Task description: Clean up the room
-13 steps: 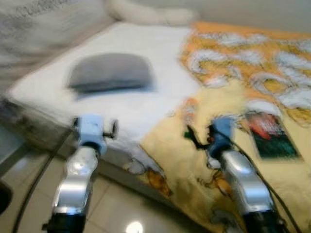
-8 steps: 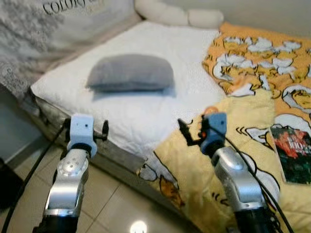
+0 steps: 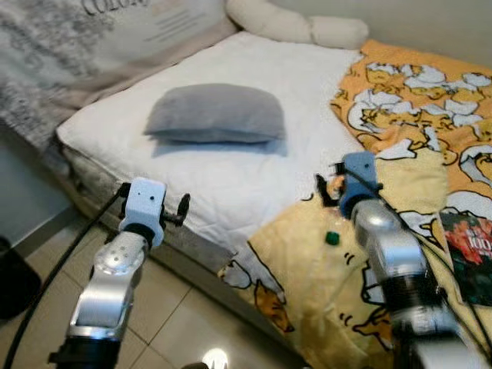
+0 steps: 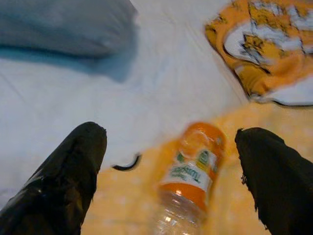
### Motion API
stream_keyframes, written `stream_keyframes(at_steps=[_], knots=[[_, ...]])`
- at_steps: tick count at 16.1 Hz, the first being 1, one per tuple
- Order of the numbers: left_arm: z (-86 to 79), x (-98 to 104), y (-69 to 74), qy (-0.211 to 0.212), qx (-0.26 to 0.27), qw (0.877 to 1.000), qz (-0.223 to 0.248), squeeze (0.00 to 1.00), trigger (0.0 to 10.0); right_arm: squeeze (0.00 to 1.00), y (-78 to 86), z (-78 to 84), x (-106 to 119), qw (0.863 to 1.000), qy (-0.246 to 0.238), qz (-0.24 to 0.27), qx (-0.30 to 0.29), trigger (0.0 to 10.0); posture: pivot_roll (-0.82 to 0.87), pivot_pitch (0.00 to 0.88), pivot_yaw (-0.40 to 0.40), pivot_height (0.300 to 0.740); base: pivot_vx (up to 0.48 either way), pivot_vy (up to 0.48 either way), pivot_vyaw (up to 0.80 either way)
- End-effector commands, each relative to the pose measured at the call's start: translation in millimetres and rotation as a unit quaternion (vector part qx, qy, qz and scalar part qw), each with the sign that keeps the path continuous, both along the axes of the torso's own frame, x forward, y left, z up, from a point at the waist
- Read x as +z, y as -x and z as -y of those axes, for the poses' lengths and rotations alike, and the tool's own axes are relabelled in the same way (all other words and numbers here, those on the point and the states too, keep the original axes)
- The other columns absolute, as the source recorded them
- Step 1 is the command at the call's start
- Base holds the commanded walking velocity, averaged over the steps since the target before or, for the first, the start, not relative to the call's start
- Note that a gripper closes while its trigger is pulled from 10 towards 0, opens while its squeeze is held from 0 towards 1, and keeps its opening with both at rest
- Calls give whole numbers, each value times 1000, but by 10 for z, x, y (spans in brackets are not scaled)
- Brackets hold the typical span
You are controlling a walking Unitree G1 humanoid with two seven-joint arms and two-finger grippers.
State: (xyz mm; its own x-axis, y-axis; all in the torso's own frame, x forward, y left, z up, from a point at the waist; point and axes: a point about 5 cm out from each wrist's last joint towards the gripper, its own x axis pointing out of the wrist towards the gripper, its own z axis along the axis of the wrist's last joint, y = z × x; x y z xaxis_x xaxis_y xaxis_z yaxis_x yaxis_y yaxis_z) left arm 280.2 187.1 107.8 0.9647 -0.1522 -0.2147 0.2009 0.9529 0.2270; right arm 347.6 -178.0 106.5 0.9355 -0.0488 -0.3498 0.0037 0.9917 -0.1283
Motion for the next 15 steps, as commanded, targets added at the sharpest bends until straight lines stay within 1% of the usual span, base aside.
stream_keyframes(at_steps=[1, 2, 3, 4, 5, 6, 7, 9, 11, 12, 13, 14, 15], knots=[[66, 73, -17, -3, -43, 999, 4, 0, 10000, 1000, -93, 86, 51, 1000, 8, -7, -13, 10000, -48, 0, 17, 740, 0, 0, 0], [77, 104, -25, -9, -74, 997, 0, 0, 10000, 1000, -174, 136, 73, 999, 18, -23, -21, 10000, -48, 0, 14, 740, 0, 0, 0], [79, 121, -30, -13, -88, 996, -2, 0, 10000, 1000, -203, 146, 75, 999, 12, -39, -22, 10000, -48, 0, 15, 740, 0, 0, 0], [57, 165, -41, -27, -128, 991, -11, 0, 10000, 1000, -290, 97, 88, 996, -16, -83, -3, 10000, -53, 0, 21, 740, 0, 0, 0], [24, 184, -50, -38, -142, 989, -15, 0, 10000, 1000, -328, 89, 108, 996, 2, -86, 4, 10000, -51, 0, 23, 740, 0, 0, 0], [-1, 202, -52, -43, -153, 987, -19, 0, 10000, 702, -347, 93, 109, 996, 11, -90, 0, 10000, -47, 0, 27, 740, 0, 0, 0], [-8, 216, -45, -44, -161, 986, -22, 0, 10000, 0, -353, 96, 104, 996, 12, -91, -4, 10000, -43, 0, 28, 740, 0, 0, 0], [-1, 279, 24, -50, -201, 978, -35, 0, 10000, 0, -347, 105, 56, 994, 3, -105, -27, 10000, -23, 0, 28, 740, 0, 0, 0], [11, 315, 86, -59, -228, 971, -46, 0, 10000, 0, -333, 117, 19, 993, 8, -116, -37, 10000, -8, 62, 25, 740, 0, 0, 0], [19, 320, 125, -64, -243, 966, -55, 0, 10000, 0, -316, 143, -15, 992, 11, -118, -52, 10000, -1, 92, 24, 740, 0, 0, 0], [39, 327, 204, -65, -256, 962, -66, 0, 10000, 0, -273, 175, -94, 989, -3, -124, -77, 10000, 14, 148, 23, 740, 0, 0, 0], [43, 332, 222, -64, -257, 962, -68, 0, 10000, 0, -264, 175, -110, 989, -5, -126, -78, 10000, 14, 148, 23, 740, 0, 0, 0], [70, 339, 272, -62, -266, 959, -74, 0, 10000, 0, -233, 185, -165, 988, -7, -132, -85, 10000, 23, 192, 19, 740, 0, 0, 0]])
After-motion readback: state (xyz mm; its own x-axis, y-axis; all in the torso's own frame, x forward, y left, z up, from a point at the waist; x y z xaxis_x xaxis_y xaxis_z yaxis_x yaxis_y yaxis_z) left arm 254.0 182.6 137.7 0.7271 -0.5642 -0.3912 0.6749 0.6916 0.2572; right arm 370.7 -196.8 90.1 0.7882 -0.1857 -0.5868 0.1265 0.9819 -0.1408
